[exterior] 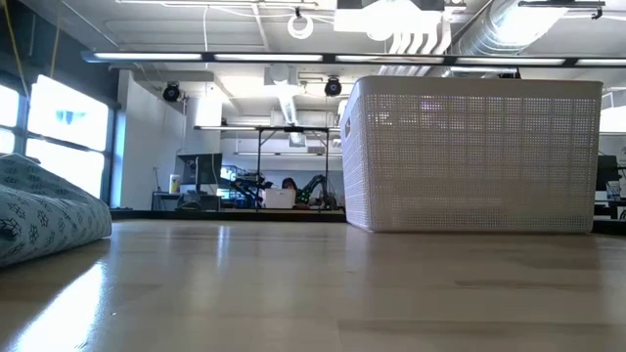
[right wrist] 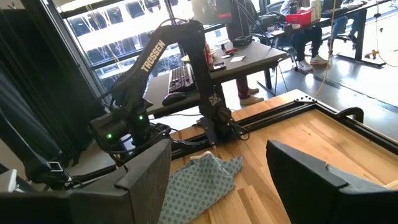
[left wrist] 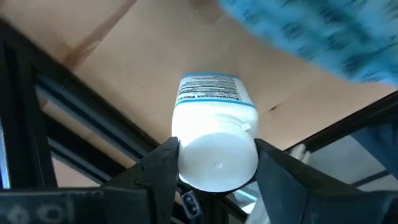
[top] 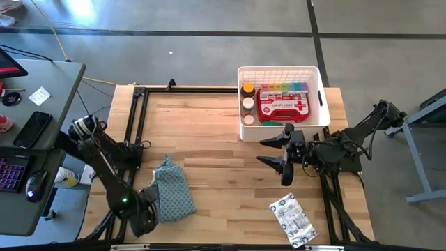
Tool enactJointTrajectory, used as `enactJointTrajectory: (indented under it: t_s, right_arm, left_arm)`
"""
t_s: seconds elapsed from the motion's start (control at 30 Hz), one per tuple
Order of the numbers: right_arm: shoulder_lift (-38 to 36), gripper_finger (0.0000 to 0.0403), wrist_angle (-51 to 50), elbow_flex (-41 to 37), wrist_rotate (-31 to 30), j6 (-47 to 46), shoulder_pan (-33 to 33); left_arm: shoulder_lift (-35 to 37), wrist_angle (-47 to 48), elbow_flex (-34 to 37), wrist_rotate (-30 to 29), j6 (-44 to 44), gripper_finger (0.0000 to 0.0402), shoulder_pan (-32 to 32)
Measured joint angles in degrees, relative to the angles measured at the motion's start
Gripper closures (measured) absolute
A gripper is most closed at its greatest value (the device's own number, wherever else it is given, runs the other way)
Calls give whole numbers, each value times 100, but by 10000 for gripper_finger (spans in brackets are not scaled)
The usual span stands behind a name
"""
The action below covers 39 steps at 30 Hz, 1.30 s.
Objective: Pick & place medical supplies in basket/bin
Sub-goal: Put the white and blue pill bottle into the white bin
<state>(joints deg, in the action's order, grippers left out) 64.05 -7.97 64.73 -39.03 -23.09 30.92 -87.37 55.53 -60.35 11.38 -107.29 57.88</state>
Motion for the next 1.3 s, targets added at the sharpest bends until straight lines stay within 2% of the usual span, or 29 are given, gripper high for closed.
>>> enactJointTrajectory:
  t_s: [0.17,0.37,0.43,0.57,0.8,1.03,1.3]
  right_arm:
    - [0,149,0,0,-2,-2,0]
    - [0,149,-2,0,48,-168,0]
    - [0,148,-4,0,58,-196,0]
    - [0,149,-36,0,57,-197,-2]
    - [0,149,-65,0,61,-260,0]
    - [-1,149,-82,1,24,-264,0]
    - [-77,149,-475,2,-287,-691,0]
  left_arm:
    - [34,84,-269,31,845,194,-546]
    - [34,1130,-1144,-79,1973,194,-1222]
    - [34,1592,-1576,-318,2408,190,-1451]
    - [39,2244,-2589,-1151,3517,191,-1988]
    - [41,2752,-4096,-2432,5241,191,-3059]
    - [41,2522,-4896,-2607,7018,191,-4212]
    - [36,836,-5080,-2674,8943,191,-5527]
